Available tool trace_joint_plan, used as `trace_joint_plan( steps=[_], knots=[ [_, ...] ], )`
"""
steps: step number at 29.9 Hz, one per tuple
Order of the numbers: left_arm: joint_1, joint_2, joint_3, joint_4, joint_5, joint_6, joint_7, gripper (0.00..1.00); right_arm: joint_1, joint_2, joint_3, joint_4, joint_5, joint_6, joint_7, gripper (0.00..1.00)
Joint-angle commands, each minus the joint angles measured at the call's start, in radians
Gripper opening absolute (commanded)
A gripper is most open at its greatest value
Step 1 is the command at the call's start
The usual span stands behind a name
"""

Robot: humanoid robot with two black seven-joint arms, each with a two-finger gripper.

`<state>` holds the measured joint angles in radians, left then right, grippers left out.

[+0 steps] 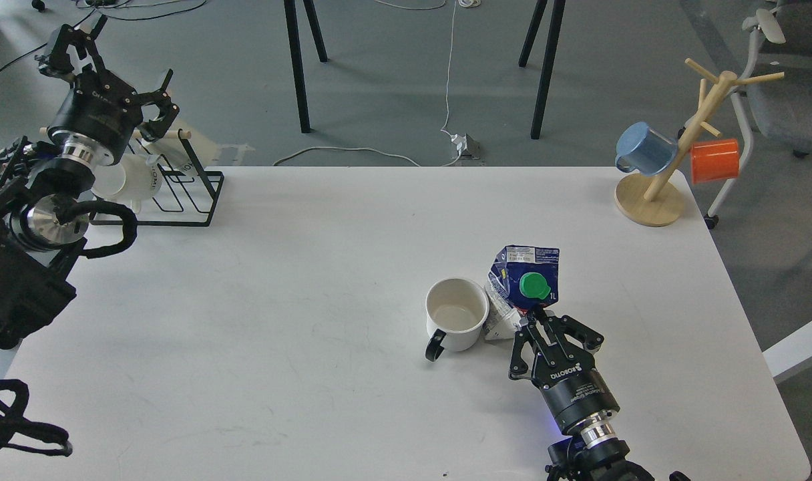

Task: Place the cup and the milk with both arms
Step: 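Slide the milk carton beside the white mug and release it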

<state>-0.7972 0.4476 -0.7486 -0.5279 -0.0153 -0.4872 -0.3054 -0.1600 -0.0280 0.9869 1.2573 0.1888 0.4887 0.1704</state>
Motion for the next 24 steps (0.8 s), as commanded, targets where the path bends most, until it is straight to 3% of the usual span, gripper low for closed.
trace_joint_plan(
  steps=[1, 4, 7, 13, 24],
  knots=[
    [0.001, 0.0, 0.0, -0.001, 0.0, 0.002, 0.0, 1.0, 0.004, 0.019, -0.013, -0.018, 0.0, 0.0, 0.0, 0.17],
    [0.001, 0.0, 0.0, 0.0, 0.001, 0.002, 0.0, 1.0, -0.001, 0.019, -0.013, -0.019, 0.0, 0.0, 0.001, 0.2],
    [0.001, -0.001, 0.002, 0.0, 0.001, 0.004, 0.0, 1.0, -0.003, 0.019, -0.011, -0.019, 0.001, 0.0, 0.001, 0.33],
    [0.0, -0.004, 0.012, 0.0, 0.001, 0.004, 0.0, 1.0, -0.01, 0.019, -0.01, -0.009, 0.003, 0.0, 0.003, 0.95],
    [0.004, -0.007, 0.011, -0.001, 0.0, 0.001, -0.008, 1.0, -0.044, 0.008, -0.007, 0.027, 0.0, 0.0, 0.004, 0.98]
  ],
)
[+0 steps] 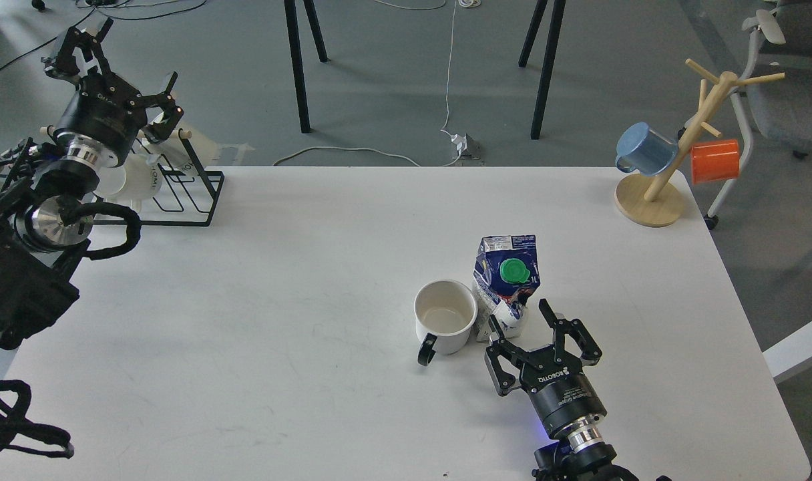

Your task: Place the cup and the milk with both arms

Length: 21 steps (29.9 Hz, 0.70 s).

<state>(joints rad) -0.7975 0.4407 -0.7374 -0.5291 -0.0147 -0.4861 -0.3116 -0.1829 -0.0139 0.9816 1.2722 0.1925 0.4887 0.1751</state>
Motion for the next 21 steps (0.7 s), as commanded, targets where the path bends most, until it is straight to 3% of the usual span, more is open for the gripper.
trace_joint_plan(
  steps=[1, 12, 17, 21],
  knots=[
    [0.01, 0.001, 0.0, 0.0, -0.001, 0.0, -0.001, 1.0, -0.033, -0.011, -0.001, 0.018, -0.004, 0.0, 0.0, 0.98],
    [0.018, 0.003, -0.004, 0.0, -0.001, 0.0, -0.003, 1.0, -0.217, -0.204, 0.031, 0.139, -0.048, 0.0, -0.002, 0.98],
    [0.018, 0.001, -0.007, 0.0, -0.004, 0.007, -0.004, 1.0, -0.263, -0.371, 0.198, 0.249, -0.048, 0.0, -0.002, 0.98],
    [0.017, -0.01, -0.002, 0.006, -0.002, 0.015, -0.004, 1.0, -0.216, -0.5, 0.311, 0.253, -0.047, 0.0, -0.002, 0.98]
  ],
)
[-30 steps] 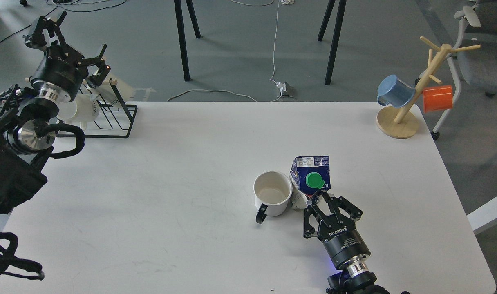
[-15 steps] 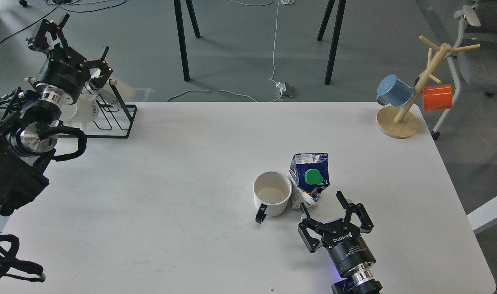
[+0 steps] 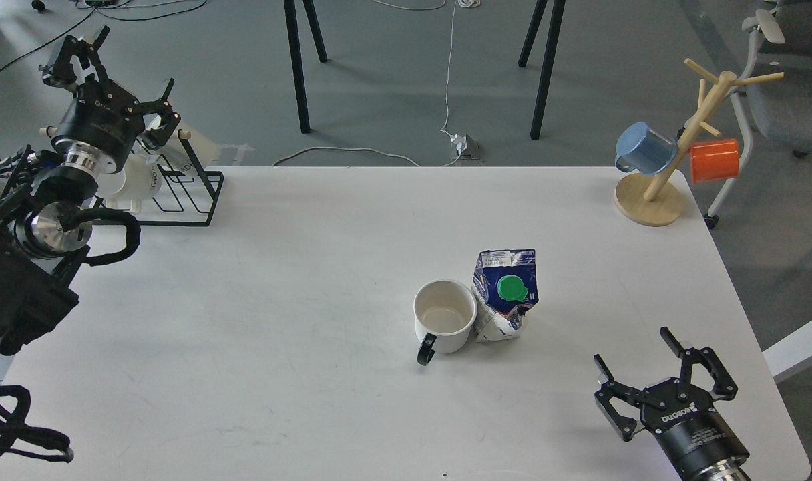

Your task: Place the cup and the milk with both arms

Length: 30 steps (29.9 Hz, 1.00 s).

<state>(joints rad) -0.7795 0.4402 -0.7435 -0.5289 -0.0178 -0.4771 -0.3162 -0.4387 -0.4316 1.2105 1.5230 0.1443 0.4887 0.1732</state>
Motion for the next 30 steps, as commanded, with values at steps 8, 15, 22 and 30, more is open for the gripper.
trace_joint_plan(
  steps=[8, 15, 22, 30],
  knots=[
    [-0.043, -0.055, 0.006, 0.079, -0.002, 0.032, 0.011, 1.0, 0.452, -0.088, 0.158, -0.162, 0.003, 0.0, -0.011, 0.98],
    [-0.05, -0.098, -0.016, 0.079, -0.013, 0.032, 0.011, 1.0, 0.811, -0.046, 0.106, -0.421, 0.021, 0.0, -0.05, 0.98],
    [-0.057, -0.127, -0.057, 0.073, -0.125, 0.046, 0.008, 1.0, 1.141, 0.114, 0.069, -0.754, 0.038, 0.0, -0.13, 0.98],
    [-0.116, -0.138, -0.051, 0.075, -0.126, 0.08, 0.008, 1.0, 1.25, 0.169, 0.031, -0.888, 0.035, 0.0, -0.124, 0.99]
  ],
)
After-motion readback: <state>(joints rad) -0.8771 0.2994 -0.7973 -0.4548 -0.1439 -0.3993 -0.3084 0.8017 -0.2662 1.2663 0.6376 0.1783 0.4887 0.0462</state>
